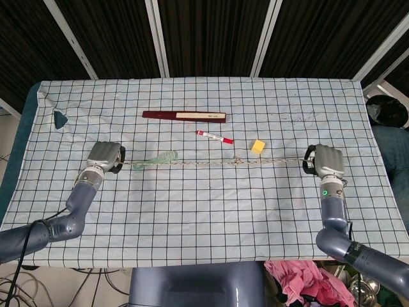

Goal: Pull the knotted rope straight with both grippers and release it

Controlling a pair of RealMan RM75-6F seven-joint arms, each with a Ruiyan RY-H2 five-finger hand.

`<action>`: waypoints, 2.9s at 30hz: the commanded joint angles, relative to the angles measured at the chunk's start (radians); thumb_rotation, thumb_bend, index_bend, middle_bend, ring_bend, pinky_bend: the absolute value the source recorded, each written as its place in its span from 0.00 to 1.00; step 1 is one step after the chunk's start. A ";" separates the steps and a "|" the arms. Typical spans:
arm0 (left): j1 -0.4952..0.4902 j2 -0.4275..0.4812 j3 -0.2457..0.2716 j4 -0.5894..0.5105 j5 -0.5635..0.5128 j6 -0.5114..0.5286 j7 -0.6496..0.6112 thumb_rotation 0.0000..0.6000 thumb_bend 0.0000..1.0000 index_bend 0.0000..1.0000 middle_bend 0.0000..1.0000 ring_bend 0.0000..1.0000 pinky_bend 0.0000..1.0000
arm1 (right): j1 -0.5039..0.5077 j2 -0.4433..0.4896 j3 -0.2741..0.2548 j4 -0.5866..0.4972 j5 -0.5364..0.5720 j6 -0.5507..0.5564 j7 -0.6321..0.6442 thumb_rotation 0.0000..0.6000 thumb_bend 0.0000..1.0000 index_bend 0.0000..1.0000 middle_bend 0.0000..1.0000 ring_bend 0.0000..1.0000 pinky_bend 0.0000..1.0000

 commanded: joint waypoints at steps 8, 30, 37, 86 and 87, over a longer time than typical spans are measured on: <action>0.012 0.005 -0.005 0.025 0.001 -0.010 -0.016 1.00 0.49 0.64 1.00 1.00 1.00 | -0.017 0.031 -0.011 0.033 0.005 -0.020 0.022 1.00 0.50 0.65 0.97 1.00 0.98; 0.034 -0.017 0.004 0.092 -0.006 -0.028 -0.014 1.00 0.49 0.64 1.00 1.00 1.00 | -0.038 0.055 -0.038 0.123 0.032 -0.051 0.036 1.00 0.51 0.65 0.97 1.00 0.98; 0.047 -0.034 0.008 0.123 0.000 -0.047 -0.025 1.00 0.49 0.65 1.00 1.00 1.00 | -0.054 0.052 -0.055 0.149 0.029 -0.073 0.055 1.00 0.50 0.65 0.97 1.00 0.98; 0.099 0.052 -0.071 0.014 0.168 -0.109 -0.166 1.00 0.00 0.15 0.88 0.95 0.96 | -0.044 0.222 -0.074 0.122 0.199 -0.311 0.100 1.00 0.05 0.09 0.90 0.97 0.93; 0.098 0.081 -0.069 -0.023 0.159 -0.104 -0.155 1.00 0.00 0.14 0.84 0.92 0.94 | -0.051 0.246 -0.071 0.104 0.199 -0.311 0.111 1.00 0.05 0.09 0.89 0.97 0.93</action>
